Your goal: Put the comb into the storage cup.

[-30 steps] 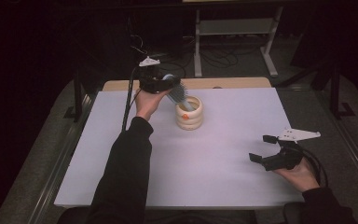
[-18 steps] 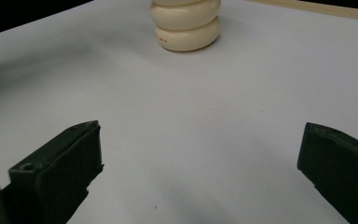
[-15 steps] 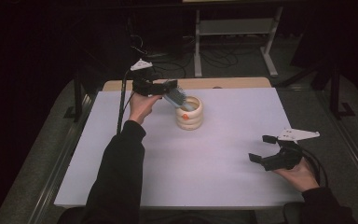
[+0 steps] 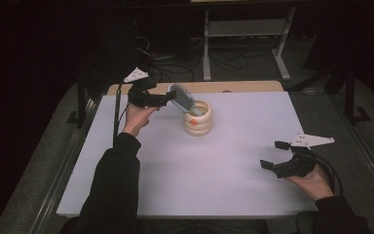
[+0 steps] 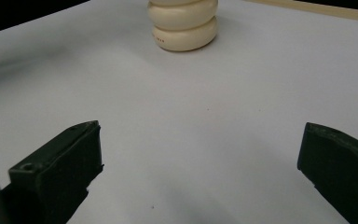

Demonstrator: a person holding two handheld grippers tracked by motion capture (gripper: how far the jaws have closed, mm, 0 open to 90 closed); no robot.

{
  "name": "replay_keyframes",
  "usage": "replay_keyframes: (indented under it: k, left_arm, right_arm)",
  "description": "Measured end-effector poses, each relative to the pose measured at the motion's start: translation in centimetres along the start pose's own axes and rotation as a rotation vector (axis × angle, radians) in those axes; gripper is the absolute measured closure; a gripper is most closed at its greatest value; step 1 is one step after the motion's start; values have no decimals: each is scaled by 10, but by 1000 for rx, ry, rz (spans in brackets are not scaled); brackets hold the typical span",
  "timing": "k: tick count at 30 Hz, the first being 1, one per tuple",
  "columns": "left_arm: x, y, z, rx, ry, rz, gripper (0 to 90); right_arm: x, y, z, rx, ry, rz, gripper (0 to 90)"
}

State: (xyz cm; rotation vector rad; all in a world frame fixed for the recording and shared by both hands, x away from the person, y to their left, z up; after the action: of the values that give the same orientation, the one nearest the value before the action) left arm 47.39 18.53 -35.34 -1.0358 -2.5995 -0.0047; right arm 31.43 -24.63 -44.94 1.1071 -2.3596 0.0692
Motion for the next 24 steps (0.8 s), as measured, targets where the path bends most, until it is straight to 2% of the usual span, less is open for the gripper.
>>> replay_keyframes:
  k: [4,11,14,18,24]
  left_arm:
    - [7,1,6,-14,3,-13,0]
    - [22,6,12,9,-22,-9,0]
    - [28,7,13,26,-34,17,0]
    - [37,7,13,17,-50,24,0]
    - [48,9,17,-2,-46,17,0]
  right_arm:
    - [0,0,0,3,6,2,0]
    - [-1,1,1,9,10,1,0]
    - [-1,1,1,10,11,1,0]
    - [-1,1,1,11,10,0,0]
    - [0,2,1,13,7,0,0]
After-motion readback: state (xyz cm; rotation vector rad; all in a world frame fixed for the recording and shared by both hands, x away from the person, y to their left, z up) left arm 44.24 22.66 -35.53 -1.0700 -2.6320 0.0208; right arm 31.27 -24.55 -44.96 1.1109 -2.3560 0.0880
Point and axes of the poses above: each handheld gripper's, and its own axes: x roughly backward along the jaws, z roughly out of its underside, y roughly to its left, the point moved 3 cm from there along -x, roughly forward along the jaws, and after that the axes turned 2 degrees about -z, right-handed, at the moved point
